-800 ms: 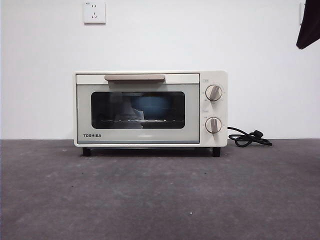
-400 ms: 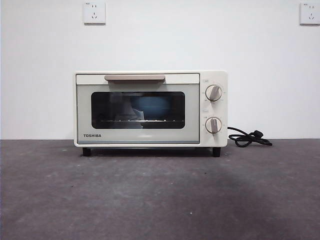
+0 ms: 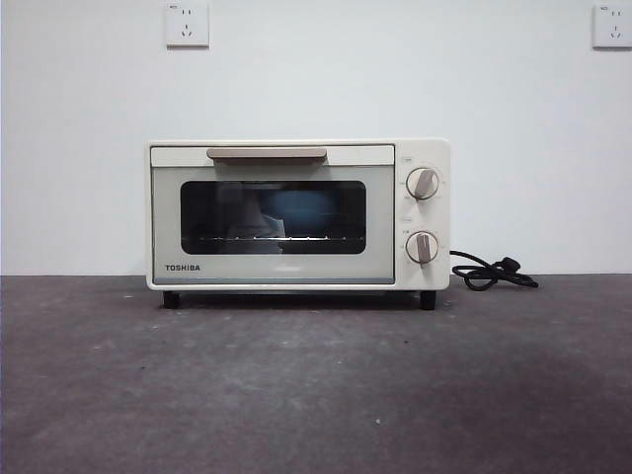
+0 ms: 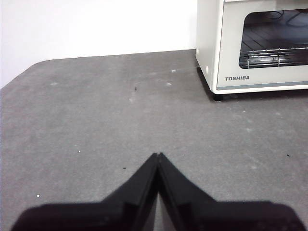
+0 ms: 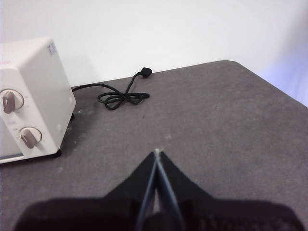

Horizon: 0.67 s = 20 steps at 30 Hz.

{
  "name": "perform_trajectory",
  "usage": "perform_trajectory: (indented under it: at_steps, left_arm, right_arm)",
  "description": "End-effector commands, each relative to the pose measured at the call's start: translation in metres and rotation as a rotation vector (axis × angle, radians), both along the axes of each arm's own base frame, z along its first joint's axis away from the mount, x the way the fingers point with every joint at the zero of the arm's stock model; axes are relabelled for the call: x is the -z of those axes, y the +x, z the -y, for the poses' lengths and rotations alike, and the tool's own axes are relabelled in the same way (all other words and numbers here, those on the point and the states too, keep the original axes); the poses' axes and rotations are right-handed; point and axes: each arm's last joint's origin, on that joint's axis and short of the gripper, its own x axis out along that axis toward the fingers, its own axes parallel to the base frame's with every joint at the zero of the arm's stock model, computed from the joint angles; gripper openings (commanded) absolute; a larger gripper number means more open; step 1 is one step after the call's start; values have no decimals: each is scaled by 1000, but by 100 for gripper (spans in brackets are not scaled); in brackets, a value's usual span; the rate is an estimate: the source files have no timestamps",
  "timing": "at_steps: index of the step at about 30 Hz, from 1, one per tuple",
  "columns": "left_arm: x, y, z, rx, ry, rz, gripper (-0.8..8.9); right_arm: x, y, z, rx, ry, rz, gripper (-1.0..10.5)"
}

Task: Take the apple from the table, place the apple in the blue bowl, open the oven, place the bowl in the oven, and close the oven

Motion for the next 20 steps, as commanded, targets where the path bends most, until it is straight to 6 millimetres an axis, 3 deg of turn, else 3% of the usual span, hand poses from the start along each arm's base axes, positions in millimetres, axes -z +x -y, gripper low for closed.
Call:
perform_trajectory:
  at_steps: [1,20]
  left_arm:
    - [3,1,0,-1,-6,-2,-4]
    - [3,1,0,-1,-6,-3,-4]
  right_arm:
    - [7,0,0,2,-1,4,1]
    - [81,10,2,19,-5,-84,1]
